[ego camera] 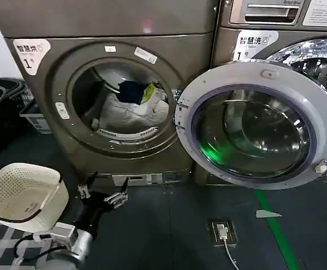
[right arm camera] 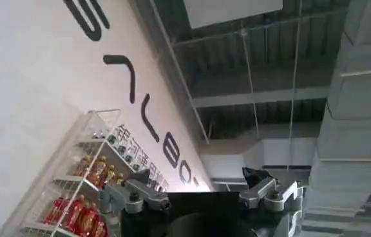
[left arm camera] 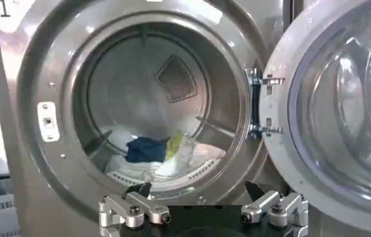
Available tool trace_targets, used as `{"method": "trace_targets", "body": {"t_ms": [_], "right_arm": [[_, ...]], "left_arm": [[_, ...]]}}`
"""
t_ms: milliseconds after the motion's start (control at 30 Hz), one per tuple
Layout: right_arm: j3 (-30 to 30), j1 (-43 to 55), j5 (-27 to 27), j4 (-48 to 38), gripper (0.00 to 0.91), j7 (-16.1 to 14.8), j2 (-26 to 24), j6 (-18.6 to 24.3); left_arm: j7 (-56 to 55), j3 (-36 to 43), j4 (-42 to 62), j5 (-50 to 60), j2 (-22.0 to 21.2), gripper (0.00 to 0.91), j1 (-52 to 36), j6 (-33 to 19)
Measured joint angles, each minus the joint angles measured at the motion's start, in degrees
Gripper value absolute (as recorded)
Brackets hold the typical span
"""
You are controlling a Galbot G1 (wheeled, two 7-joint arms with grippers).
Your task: Grasp the clothes from the dryer.
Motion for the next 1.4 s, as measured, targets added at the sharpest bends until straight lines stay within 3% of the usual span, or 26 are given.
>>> {"method": "trace_targets", "body": {"t_ms": [1400], "right_arm": [[0.2, -0.4, 0.5, 0.9, 0.907, -1.8, 1.1, 1.2]], "left_arm": [[1.3, 1.4, 0.7, 2.8, -0.7, 0.907, -0.6, 0.1]]}}
